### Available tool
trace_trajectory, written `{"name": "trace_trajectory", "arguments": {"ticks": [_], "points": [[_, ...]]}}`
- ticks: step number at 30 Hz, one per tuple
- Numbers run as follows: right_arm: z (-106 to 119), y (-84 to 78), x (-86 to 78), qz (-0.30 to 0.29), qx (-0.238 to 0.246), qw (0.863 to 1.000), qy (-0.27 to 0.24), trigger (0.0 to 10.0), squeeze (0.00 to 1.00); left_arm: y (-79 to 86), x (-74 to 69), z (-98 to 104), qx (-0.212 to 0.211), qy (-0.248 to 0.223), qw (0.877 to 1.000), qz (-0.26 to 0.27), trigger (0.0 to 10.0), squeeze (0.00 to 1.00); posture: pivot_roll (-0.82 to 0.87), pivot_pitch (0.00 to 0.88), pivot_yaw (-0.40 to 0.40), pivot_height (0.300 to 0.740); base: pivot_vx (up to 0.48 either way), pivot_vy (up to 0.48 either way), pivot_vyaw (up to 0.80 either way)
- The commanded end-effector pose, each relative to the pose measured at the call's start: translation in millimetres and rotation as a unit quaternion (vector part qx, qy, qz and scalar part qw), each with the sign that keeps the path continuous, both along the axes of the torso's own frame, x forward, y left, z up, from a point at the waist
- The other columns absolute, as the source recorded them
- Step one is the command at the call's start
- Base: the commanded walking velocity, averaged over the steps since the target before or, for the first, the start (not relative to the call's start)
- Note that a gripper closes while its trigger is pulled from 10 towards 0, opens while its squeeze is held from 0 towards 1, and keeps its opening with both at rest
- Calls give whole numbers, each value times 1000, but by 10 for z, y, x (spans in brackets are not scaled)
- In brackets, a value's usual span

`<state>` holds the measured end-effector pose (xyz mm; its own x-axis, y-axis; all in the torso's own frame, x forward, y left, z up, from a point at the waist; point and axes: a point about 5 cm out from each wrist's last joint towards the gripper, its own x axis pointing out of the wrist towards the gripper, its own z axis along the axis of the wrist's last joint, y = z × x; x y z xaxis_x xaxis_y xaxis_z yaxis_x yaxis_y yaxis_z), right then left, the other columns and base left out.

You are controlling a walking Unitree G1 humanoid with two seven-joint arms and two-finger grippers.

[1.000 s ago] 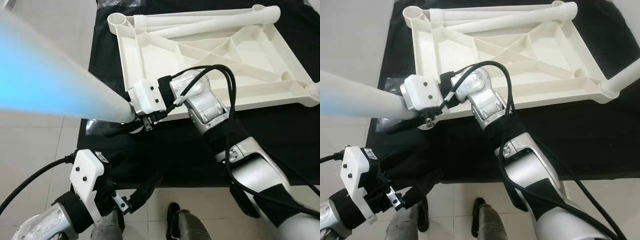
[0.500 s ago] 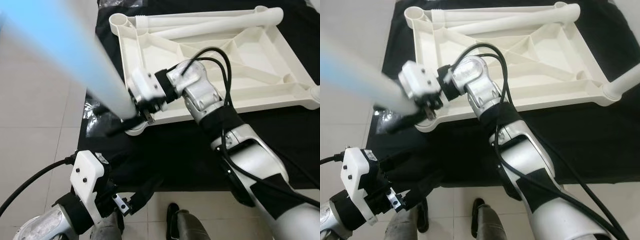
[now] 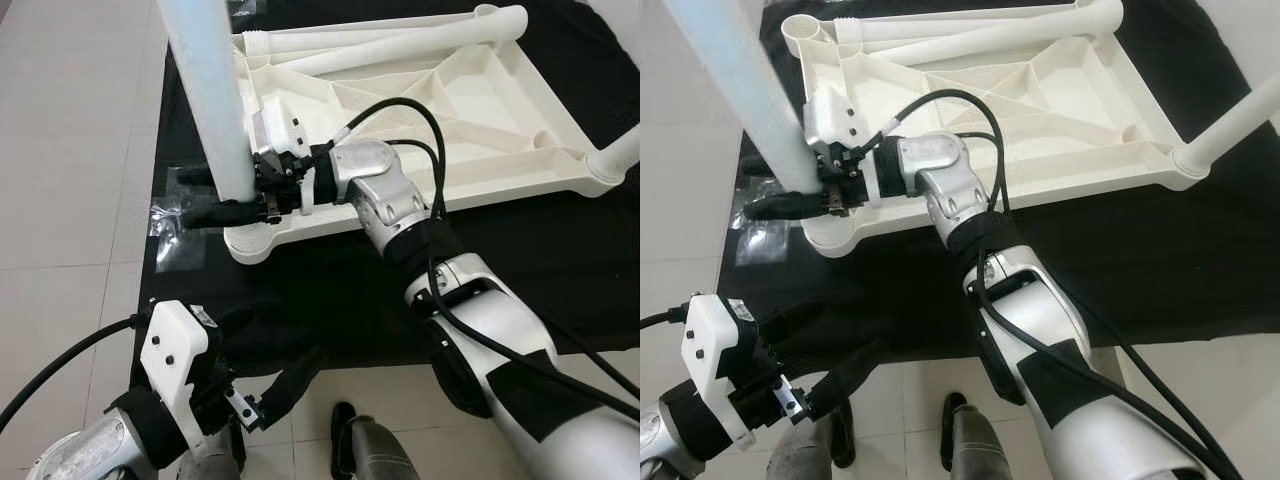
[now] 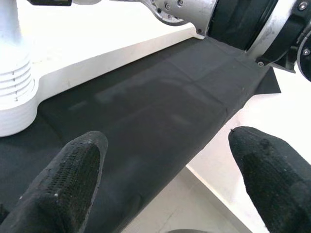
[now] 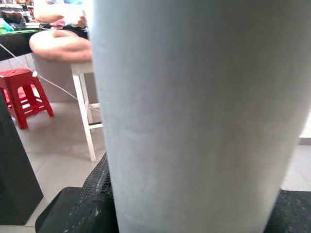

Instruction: Building children table

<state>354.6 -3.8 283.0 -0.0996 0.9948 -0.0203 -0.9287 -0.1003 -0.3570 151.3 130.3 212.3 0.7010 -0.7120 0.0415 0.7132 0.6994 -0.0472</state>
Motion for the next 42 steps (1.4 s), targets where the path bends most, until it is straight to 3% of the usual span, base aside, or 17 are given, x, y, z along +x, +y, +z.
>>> {"name": "trace_trajectory", "arguments": {"ticks": [1, 7, 21, 22, 23, 24, 25, 27, 28, 29, 30, 31, 33, 35, 40, 42], "points": [[-484, -117, 48, -30, -49, 995, 85, 10000, 0, -4, -33, -4, 3, 3, 1000, -6, 10000, 0, 199, 420, -131, 740, 0, 0, 0], [-507, -142, 111, -85, -21, 992, 92, 10000, 0, -6, -37, 0, 4, 3, 1000, -6, 10000, 0, 203, 424, -130, 740, 0, 0, 0], [-561, -277, 169, -157, -20, 985, 71, 10000, 0, -3, -31, -2, 3, 4, 1000, -7, 10000, 0, 192, 422, -127, 740, 0, 0, 0], [-586, -312, 184, -180, -25, 981, 72, 10000, 0, -4, -30, -6, 3, 5, 1000, -7, 10000, 0, 186, 420, -134, 740, 0, 0, 0], [-675, -372, 232, -270, -23, 958, 96, 10000, 0, -5, -32, -16, 4, 6, 1000, -7, 10000, 0, 179, 413, -156, 740, 0, 0, 0], [-675, -372, 232, -270, -23, 958, 96, 10000, 0, -5, -32, -16, 4, 6, 1000, -7, 10000, 0, 179, 413, -156, 740, 0, 0, 0], [-903, -473, 147, -431, -7, 895, 114, 10000, 0, -11, -41, -33, 6, 7, 1000, -6, 10000, 0, 178, 394, -169, 740, 0, 0, 0], [-903, -473, 147, -431, -7, 895, 114, 10000, 0, -11, -41, -33, 6, 7, 1000, -6, 10000, 0, 178, 394, -169, 740, 0, 0, 0], [-1010, -518, -23, -482, 8, 867, 122, 10000, 0, -14, -44, -36, 6, 7, 1000, -5, 10000, 0, 182, 391, -167, 740, 0, 0, 0], [-1151, -428, -290, -507, 29, 846, 161, 10000, 0, -5, -18, -48, 10, 5, 1000, -4, 10000, 0, 155, 394, -144, 740, 0, 0, 0], [-1151, -428, -290, -507, 29, 846, 161, 10000, 0, -5, -18, -48, 10, 5, 1000, -4, 10000, 0, 155, 394, -144, 740, 0, 0, 0], [-1217, -389, -467, -523, 44, 829, 192, 10000, 0, -2, 5, -61, 12, 4, 1000, -3, 10000, 0, 154, 383, -141, 740, 0, 0, 0], [-1224, -322, -518, -520, 54, 828, 203, 10000, 0, 0, 35, -73, 13, 4, 1000, -3, 10000, 0, 169, 358, -138, 740, 0, 0, 0], [-1194, -235, -453, -515, 68, 832, 197, 10000, 0, 5, 87, -104, 13, 5, 1000, -5, 10000, 0, 171, 337, -130, 740, 0, 0, 0], [-1170, -202, -356, -512, 76, 836, 182, 10000, 0, 3, 139, -131, 10, 2, 1000, -5, 10000, 0, 176, 302, -134, 740, 0, 0, 0], [-1167, -228, -297, -521, 84, 832, 173, 10000, 0, 13, 187, -160, 12, -2, 1000, 4, 10000, 0, 177, 272, -130, 740, 0, 0, 0]]}}
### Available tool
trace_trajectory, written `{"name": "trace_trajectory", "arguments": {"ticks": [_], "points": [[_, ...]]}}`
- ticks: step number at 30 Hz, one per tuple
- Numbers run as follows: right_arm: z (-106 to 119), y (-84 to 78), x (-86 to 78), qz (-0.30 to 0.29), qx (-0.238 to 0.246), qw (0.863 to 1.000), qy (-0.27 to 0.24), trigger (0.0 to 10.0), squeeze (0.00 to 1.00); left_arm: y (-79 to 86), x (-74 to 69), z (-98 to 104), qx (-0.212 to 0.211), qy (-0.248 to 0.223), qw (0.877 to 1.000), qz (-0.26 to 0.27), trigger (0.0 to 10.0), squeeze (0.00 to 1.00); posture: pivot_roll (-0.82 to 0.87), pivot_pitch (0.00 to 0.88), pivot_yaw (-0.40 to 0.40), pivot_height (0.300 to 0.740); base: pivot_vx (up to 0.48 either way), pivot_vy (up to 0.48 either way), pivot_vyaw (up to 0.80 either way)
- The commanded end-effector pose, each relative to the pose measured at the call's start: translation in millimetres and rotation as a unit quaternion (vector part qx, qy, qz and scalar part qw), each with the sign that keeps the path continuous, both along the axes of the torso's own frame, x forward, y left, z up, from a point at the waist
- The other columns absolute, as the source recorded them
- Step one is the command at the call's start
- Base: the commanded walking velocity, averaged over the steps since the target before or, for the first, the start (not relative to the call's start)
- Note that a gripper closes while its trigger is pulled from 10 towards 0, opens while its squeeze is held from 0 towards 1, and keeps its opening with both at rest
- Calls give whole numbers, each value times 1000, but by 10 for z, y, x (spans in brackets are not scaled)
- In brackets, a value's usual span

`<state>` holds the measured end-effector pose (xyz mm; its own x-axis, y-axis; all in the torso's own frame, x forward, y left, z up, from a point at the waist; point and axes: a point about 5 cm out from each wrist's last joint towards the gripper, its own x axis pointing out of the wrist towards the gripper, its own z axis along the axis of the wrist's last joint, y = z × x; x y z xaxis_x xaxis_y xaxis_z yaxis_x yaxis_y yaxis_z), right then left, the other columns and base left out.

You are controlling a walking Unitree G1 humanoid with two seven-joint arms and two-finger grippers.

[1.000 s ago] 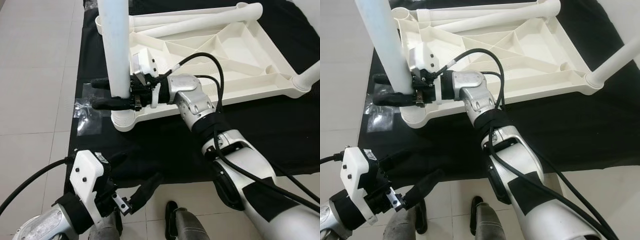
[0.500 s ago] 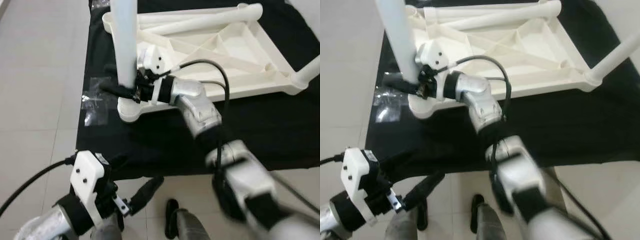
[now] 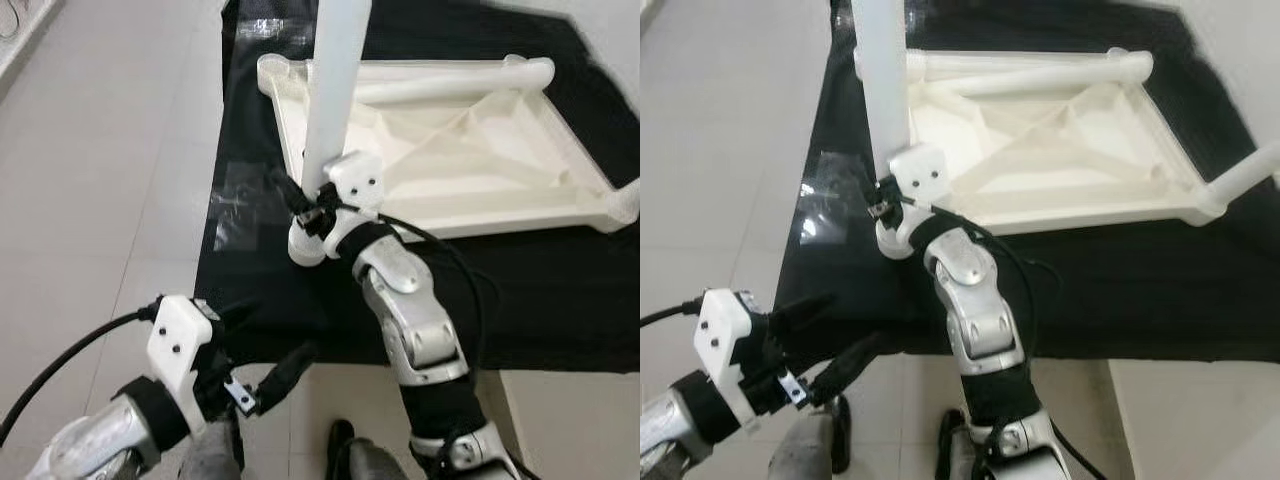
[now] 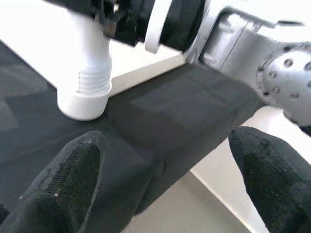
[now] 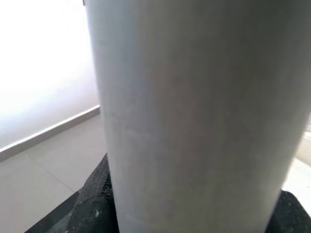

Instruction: Building children table

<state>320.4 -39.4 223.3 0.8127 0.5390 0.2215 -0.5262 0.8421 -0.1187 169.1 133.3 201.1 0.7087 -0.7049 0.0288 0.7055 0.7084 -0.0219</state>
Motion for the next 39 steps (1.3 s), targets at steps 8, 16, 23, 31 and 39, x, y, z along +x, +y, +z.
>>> {"name": "trace_trajectory", "arguments": {"ticks": [8, 16, 23, 31, 39], "points": [[-628, -24, -85, -88, 17, 979, 185, 10000, 0, 153, 130, 0, -12, -28, 997, 68, 10000, 0, 171, 235, -104, 740, 0, 0, 0], [-775, -159, -39, -145, 54, 961, 228, 10000, 0, 595, 356, 180, 30, -89, 983, 160, 10000, 0, 178, 206, -90, 740, 0, 0, 0], [-903, -122, -33, -155, 109, 950, 249, 10000, 0, 706, 603, 536, 52, -164, 974, 147, 10000, 0, 171, 180, -61, 740, 0, 0, 0], [-971, 50, -131, -111, 55, 970, 208, 10000, 0, 600, 818, 783, 40, -211, 971, 104, 10000, 0, 165, 167, -45, 740, 0, 0, 0], [-974, 121, -159, -106, 78, 972, 196, 10000, 0, 502, 931, 879, 30, -220, 973, 68, 10000, 0, 163, 168, -39, 740, 0, 0, 0]]}}
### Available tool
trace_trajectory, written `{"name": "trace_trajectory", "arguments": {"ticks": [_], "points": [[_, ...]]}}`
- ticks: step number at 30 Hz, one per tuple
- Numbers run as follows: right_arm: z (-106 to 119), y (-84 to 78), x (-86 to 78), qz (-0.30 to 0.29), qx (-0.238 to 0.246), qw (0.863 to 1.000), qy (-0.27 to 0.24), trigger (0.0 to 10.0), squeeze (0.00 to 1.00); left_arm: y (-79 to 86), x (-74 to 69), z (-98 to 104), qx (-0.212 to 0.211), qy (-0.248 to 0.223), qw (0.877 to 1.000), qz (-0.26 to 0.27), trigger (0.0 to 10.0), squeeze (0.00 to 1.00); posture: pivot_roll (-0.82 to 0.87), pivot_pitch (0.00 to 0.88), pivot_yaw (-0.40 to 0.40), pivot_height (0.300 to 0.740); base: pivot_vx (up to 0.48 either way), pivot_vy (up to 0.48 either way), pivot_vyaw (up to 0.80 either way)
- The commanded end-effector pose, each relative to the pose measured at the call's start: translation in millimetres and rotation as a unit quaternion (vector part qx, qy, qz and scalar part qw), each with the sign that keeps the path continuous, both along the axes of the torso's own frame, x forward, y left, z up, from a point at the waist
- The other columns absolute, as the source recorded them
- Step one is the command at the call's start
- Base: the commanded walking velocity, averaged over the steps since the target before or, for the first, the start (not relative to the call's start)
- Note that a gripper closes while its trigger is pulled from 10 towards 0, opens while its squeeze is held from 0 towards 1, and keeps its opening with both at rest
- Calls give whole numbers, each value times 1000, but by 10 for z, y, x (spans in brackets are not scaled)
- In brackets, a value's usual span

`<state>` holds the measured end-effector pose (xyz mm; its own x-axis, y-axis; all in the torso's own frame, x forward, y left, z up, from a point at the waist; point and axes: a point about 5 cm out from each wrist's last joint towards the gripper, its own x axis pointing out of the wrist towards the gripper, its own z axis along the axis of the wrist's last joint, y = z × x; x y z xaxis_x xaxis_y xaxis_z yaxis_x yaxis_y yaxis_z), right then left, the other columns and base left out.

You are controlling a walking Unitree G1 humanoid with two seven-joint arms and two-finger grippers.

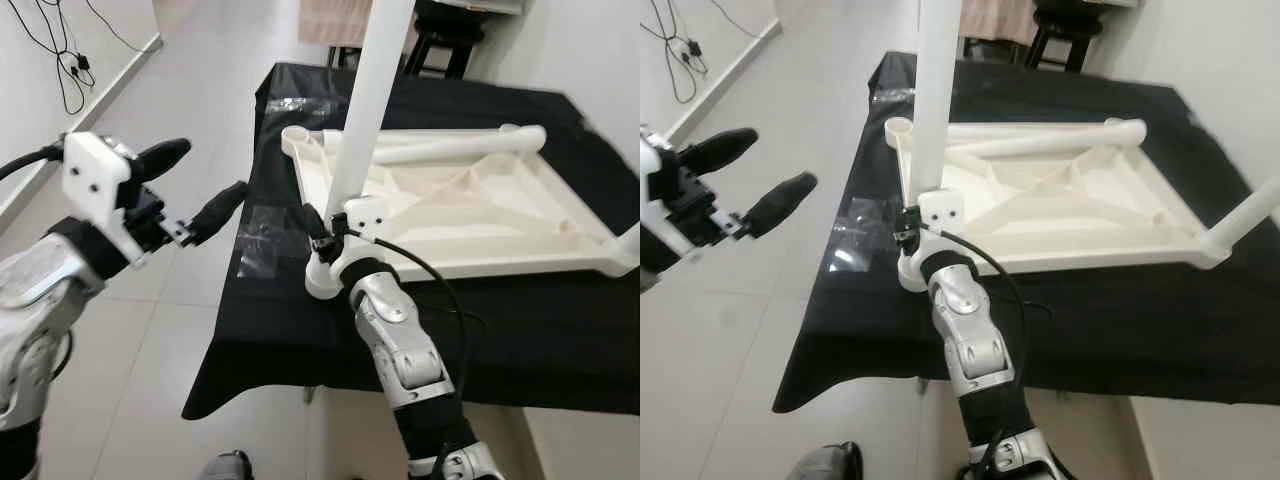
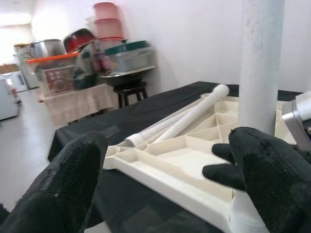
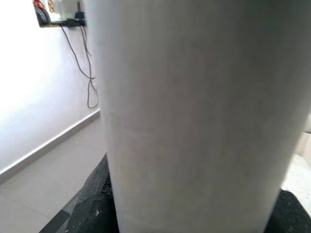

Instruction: Building children table

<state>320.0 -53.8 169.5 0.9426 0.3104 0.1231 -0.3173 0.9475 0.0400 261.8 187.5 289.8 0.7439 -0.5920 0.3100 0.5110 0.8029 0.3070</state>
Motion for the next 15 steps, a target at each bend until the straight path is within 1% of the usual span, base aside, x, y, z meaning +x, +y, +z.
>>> {"name": "trace_trajectory", "arguments": {"ticks": [1, 2, 3, 6, 7, 9, 10, 12, 13, 14, 15], "points": [[-441, 280, -156, 13, 53, 992, 111, 10000, 0, -102, 59, 39, -2, -3, 999, -37, 10000, 0, 163, 170, -36, 740, 0, 0, 0], [-445, 289, -156, 12, 59, 992, 111, 10000, 0, -160, 102, 84, -1, -7, 998, -56, 10000, 0, 163, 171, -34, 740, 0, 0, 0], [-445, 289, -156, 12, 59, 992, 111, 10000, 0, -160, 102, 84, -1, -7, 998, -56, 10000, 0, 163, 171, -34, 740, 0, 0, 0], [-447, 317, -166, 15, 72, 991, 113, 10000, 0, -320, 198, 202, 0, -17, 995, -103, 10000, 0, 161, 177, -31, 740, 0, 0, 0], [-447, 317, -166, 15, 72, 991, 113, 10000, 0, -320, 198, 202, 0, -17, 995, -103, 10000, 0, 161, 177, -31, 740, 0, 0, 0], [-448, 340, -177, 18, 76, 991, 112, 10000, 0, -418, 243, 269, 3, -22, 991, -133, 10000, 0, 160, 182, -27, 740, 0, 0, 0], [-448, 340, -177, 18, 76, 991, 112, 10000, 0, -418, 243, 269, 3, -22, 991, -133, 10000, 0, 160, 182, -27, 740, 0, 0, 0], [-446, 357, -185, 21, 76, 991, 110, 10000, 0, -536, 288, 341, 8, -26, 986, -165, 10000, 0, 158, 185, -22, 740, 0, 0, 0], [-446, 357, -185, 21, 76, 991, 110, 10000, 0, -536, 288, 341, 8, -26, 986, -165, 10000, 0, 158, 185, -22, 740, 0, 0, 0], [-444, 366, -190, 23, 76, 991, 108, 10000, 0, -602, 313, 377, 13, -29, 983, -181, 10000, 0, 158, 186, -21, 740, 0, 0, 0], [-444, 366, -190, 23, 76, 991, 108, 10000, 0, -602, 313, 377, 13, -29, 983, -181, 10000, 0, 158, 186, -21, 740, 0, 0, 0]]}}
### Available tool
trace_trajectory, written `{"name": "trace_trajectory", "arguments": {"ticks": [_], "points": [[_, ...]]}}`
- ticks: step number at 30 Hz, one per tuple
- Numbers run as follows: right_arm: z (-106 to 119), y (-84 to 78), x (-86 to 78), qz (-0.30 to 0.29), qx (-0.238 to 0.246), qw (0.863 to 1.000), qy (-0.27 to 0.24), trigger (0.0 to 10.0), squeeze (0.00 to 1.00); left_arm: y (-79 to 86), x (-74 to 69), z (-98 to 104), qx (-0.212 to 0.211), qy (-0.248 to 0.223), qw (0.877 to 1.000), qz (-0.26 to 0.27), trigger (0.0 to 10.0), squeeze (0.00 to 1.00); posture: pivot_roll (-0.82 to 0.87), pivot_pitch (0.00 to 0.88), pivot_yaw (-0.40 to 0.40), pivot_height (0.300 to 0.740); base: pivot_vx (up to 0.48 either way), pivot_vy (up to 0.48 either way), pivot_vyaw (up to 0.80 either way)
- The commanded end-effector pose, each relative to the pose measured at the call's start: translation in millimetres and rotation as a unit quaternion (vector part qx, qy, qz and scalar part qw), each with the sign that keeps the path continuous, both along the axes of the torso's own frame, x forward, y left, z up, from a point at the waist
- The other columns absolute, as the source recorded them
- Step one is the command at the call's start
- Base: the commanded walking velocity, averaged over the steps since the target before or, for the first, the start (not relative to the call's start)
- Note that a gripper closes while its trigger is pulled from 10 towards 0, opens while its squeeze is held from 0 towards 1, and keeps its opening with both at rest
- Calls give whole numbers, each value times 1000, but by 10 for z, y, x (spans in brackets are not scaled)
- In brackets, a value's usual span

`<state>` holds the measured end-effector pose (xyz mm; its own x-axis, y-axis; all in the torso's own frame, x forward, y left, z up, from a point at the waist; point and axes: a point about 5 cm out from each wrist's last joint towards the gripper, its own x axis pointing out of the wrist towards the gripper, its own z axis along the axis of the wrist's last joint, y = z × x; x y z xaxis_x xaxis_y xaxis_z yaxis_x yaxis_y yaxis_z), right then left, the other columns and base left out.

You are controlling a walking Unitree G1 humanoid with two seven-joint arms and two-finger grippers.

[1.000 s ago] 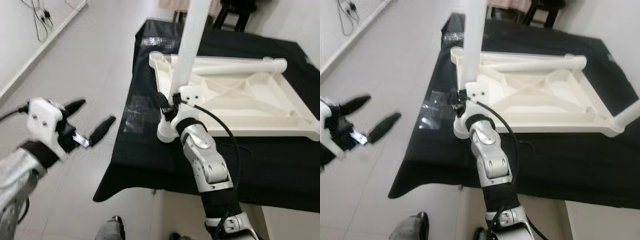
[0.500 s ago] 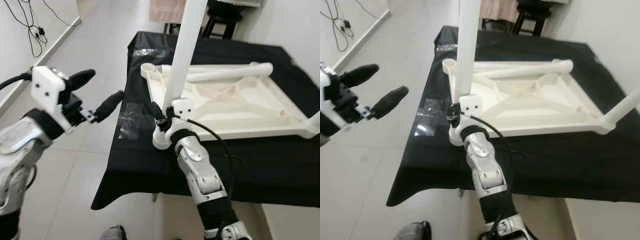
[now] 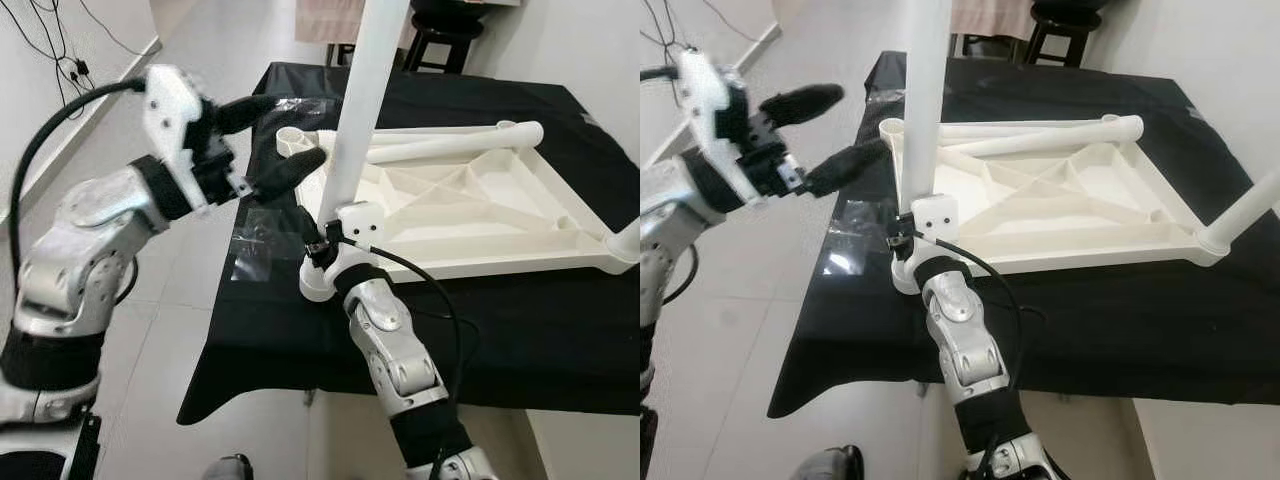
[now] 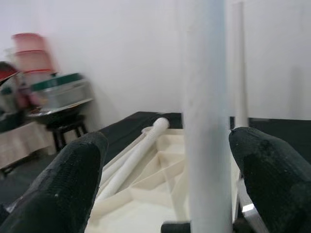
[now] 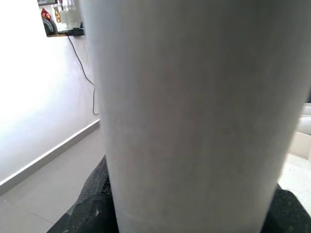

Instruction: Building children table

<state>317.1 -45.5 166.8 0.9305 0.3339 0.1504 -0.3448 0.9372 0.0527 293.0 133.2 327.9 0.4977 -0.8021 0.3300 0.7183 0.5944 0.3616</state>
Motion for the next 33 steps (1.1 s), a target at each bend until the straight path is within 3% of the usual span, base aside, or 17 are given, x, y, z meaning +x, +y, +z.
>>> {"name": "trace_trajectory", "arguments": {"ticks": [1, 3, 4, 9, 17, 18, 25, 31, 32, 33], "points": [[-417, 282, -160, 11, 64, 991, 120, 10000, 0, -59, 2, -4, 2, 1, 1000, -21, 10000, 0, 158, 186, -21, 740, 0, 0, 0], [-411, 292, -166, 14, 64, 991, 118, 10000, 0, -115, 27, 24, 8, 0, 999, -34, 10000, 0, 157, 189, -19, 740, 0, 0, 0], [-404, 318, -176, 23, 62, 992, 110, 10000, 0, -207, 124, 62, 21, 7, 999, -49, 10000, 0, 158, 191, -19, 740, 0, 0, 0], [-394, 350, -184, 34, 58, 992, 104, 10000, 0, -304, 306, 65, 36, 44, 997, -46, 10000, 0, 159, 192, -19, 740, 0, 0, 0], [-372, 379, -196, 45, 49, 994, 92, 10000, 0, -450, 457, 148, 47, 84, 993, -73, 10000, 0, 158, 192, -17, 740, 0, 0, 0], [-369, 385, -195, 47, 47, 994, 90, 10000, 0, -476, 486, 183, 50, 89, 992, -79, 0, 0, 157, 192, -13, 740, 0, 0, 0], [-361, 404, -198, 53, 41, 994, 84, 10000, 0, -540, 528, 251, 75, 93, 989, -90, 0, 0, 159, 192, -14, 740, 0, 0, 0], [-354, 427, -188, 76, 18, 994, 79, 10000, 0, -570, 477, 283, 80, 87, 988, -95, 0, 0, 159, 188, -19, 740, 0, 0, 0], [-317, 467, -202, 103, 9, 992, 68, 10000, 1000, -571, 461, 288, 79, 87, 988, -96, 0, 0, 159, 187, -22, 740, 0, 0, 0], [-317, 467, -202, 103, 9, 992, 68, 10000, 1000, -571, 461, 288, 79, 87, 988, -96, 0, 0, 159, 187, -22, 740, 0, 0, 0]]}}
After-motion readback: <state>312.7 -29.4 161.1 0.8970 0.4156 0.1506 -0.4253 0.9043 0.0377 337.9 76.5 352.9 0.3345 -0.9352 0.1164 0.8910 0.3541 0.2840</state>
